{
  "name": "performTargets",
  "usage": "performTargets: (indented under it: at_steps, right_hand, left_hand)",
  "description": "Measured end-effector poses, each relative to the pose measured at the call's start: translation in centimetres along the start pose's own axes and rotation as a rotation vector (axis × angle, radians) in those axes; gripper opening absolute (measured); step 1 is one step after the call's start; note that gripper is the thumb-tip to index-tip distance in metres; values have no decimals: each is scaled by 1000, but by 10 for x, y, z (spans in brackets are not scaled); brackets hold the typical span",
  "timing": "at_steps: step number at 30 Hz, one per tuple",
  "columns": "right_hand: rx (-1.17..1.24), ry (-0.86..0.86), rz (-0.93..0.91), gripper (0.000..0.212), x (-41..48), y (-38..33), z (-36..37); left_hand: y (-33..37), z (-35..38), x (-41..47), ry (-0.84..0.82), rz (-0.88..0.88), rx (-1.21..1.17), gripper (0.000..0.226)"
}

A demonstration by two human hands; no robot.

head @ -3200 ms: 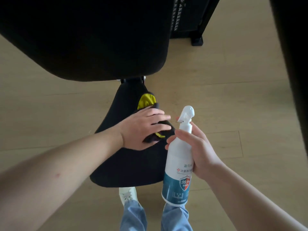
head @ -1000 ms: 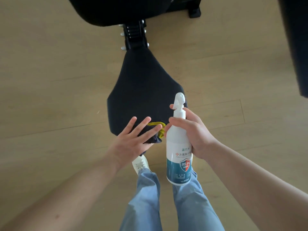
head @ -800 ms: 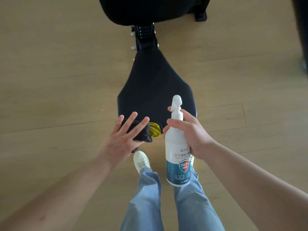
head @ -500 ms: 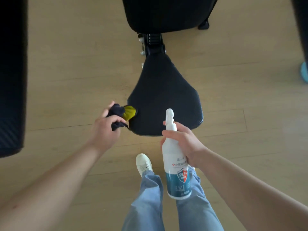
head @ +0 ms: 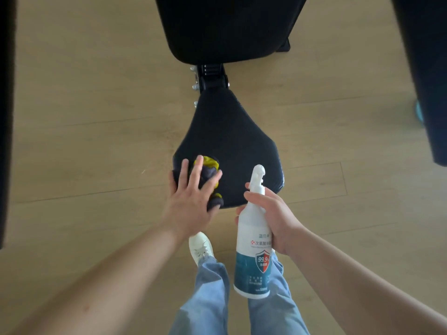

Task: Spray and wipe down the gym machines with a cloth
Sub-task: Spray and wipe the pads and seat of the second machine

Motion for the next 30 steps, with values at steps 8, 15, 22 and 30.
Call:
performTargets:
  at_steps: [8,15,22,30]
  right_hand:
    - [-82,-20,-104,34,13,-29,-34]
    - [14,-51,-91,42,16,-36,-49]
    - [-30,-64,-128,52,34,-41,-55]
    - [31,-85,-154,52,45,-52,-70]
  left_hand:
    - [8,12,113,-4,-164,-54,60]
    - [81,17,21,-104,334,-72,60]
    - [47,21,100,-41,-19,12,64]
    - [52,25,163,100,-101,-29,45]
Point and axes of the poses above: each hand's wrist, its own x-axis towards the middle knuckle, its own z-axis out of the palm, y = z × x, the point moved 8 cm from there along x, towards the middle knuckle, and after that the axes turned 12 degrees about y, right-handed, at the moved point
